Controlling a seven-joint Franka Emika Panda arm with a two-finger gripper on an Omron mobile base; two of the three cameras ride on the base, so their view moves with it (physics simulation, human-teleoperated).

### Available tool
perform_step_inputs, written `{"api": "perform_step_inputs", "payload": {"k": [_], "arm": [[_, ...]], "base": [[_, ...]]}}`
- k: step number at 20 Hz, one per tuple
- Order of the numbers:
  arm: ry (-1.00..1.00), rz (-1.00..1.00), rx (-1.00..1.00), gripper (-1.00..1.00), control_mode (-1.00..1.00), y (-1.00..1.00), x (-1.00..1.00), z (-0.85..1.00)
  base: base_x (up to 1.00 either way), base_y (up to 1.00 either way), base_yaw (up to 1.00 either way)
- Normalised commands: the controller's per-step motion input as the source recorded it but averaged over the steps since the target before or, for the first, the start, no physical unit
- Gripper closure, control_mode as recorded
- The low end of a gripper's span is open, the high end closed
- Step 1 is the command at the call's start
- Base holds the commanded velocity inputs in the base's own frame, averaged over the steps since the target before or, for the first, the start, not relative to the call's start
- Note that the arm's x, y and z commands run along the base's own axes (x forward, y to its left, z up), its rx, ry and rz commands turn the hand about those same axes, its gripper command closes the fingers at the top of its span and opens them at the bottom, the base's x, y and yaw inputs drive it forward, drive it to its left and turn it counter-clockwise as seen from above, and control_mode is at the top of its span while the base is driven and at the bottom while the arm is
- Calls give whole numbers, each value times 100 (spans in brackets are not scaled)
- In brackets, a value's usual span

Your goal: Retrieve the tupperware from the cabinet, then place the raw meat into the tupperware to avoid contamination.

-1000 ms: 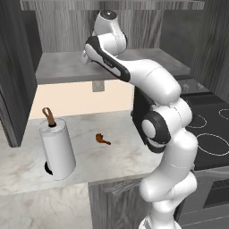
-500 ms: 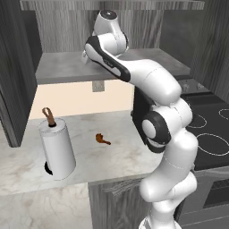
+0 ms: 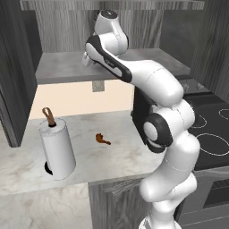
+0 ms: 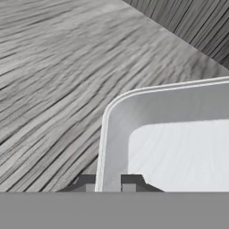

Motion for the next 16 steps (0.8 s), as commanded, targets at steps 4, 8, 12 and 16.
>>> {"api": "perform_step_inputs", "payload": {"k": [4,8,12,16], "arm": [[-1,0,0,100,-100,-6,-56,27],[-2,0,1,100,-100,-1,-54,33],[-3,0,3,100,-100,0,-50,44],[-3,0,3,100,-100,0,-55,46]], "base": [[0,0,0],[0,0,0],[0,0,0],[0,0,0]]}}
